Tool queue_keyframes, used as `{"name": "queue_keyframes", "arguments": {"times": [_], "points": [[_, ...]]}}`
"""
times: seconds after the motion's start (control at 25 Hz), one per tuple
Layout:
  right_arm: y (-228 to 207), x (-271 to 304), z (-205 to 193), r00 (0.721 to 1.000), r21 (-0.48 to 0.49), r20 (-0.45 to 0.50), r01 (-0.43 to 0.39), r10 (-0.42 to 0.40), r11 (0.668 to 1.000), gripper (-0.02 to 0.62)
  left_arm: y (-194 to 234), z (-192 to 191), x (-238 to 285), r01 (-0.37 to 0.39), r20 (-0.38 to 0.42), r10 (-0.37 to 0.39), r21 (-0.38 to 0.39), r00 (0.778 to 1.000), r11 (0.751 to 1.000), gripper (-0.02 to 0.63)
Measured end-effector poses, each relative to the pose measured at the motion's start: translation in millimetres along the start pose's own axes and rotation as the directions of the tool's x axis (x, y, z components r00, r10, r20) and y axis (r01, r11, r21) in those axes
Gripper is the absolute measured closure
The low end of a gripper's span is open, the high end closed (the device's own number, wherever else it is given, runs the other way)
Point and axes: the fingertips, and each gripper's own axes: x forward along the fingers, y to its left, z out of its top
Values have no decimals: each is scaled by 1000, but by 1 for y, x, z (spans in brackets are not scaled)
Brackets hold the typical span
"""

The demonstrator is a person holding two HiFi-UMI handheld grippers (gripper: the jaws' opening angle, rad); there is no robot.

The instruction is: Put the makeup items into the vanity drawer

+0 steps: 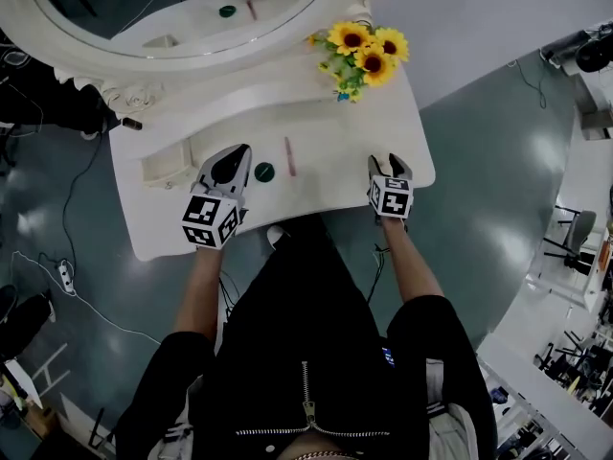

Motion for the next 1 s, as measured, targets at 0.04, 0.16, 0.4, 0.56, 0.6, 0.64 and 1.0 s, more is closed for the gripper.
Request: {"name": "queue_keyframes", "arguments": {"times": [0.04,0.16,0.4,0.56,0.6,0.64,1.0], "points": [[-3,3,-7,1000,7,-25,2,-2,1000,396,1,-1,-2,-4,-2,4,0,1000,1000,583],[-8,9,-20,998,20,-65,9,-8,1000,403,5,-4,-7,-19,-8,19,-2,1000,1000,583],[-13,18,-32,995,21,-100,18,-16,1000,449,13,-10,-16,-47,-14,47,-12,999,999,583],[-12,19,-36,994,39,-110,18,-13,999,459,18,-12,-24,-64,-10,64,-18,998,998,583],[-13,18,-36,994,37,-111,18,-14,999,460,18,-13,-26,-68,-7,68,-22,998,997,583],[-13,18,-35,994,37,-111,16,-12,999,463,18,-13,-28,-71,-4,71,-26,997,997,583],[-12,-2,3,1000,40,7,18,-18,999,476,25,-12,-40,-88,9,89,-29,996,996,583]]}}
